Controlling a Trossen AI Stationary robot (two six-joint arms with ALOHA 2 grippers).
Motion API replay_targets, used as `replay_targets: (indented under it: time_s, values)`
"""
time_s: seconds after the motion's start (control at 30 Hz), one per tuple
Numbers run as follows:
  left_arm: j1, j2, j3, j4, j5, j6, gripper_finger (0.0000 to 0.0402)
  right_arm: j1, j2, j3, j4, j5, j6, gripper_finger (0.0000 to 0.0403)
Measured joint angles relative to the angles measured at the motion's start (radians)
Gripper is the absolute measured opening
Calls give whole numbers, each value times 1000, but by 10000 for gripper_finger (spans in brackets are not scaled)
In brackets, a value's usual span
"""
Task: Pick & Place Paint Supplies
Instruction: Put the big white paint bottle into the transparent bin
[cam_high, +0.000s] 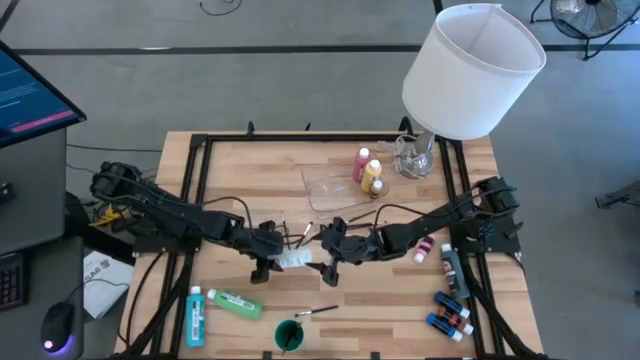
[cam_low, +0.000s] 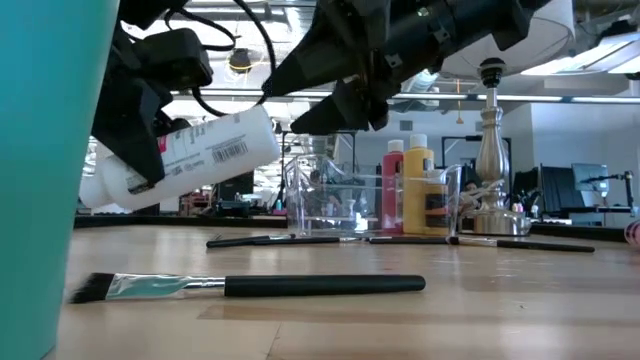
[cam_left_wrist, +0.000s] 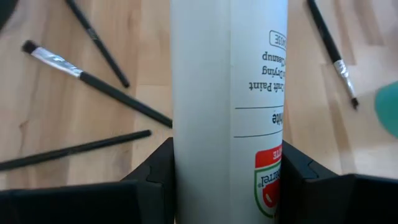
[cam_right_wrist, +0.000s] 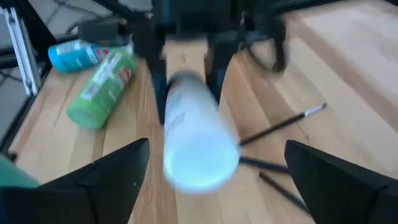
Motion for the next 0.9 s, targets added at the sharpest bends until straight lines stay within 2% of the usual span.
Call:
replay_targets:
  time_s: [0.23,0.3,0.47,0.63,0.9]
  values:
    - [1,114,99,-10,1,69,133,-7,74,77,12,-44,11,368]
    - [5,139,132,6,2,88,133,-7,87,99,-67,-64,8,364]
    - [6,144,152,-16,-3,101,133,-3,143,197,-256,-68,8,351]
    - [6,139,154,-38,-8,99,133,-3,169,253,-310,-69,8,333]
    - [6,139,154,-40,-2,93,133,-4,167,258,-336,-74,43,285]
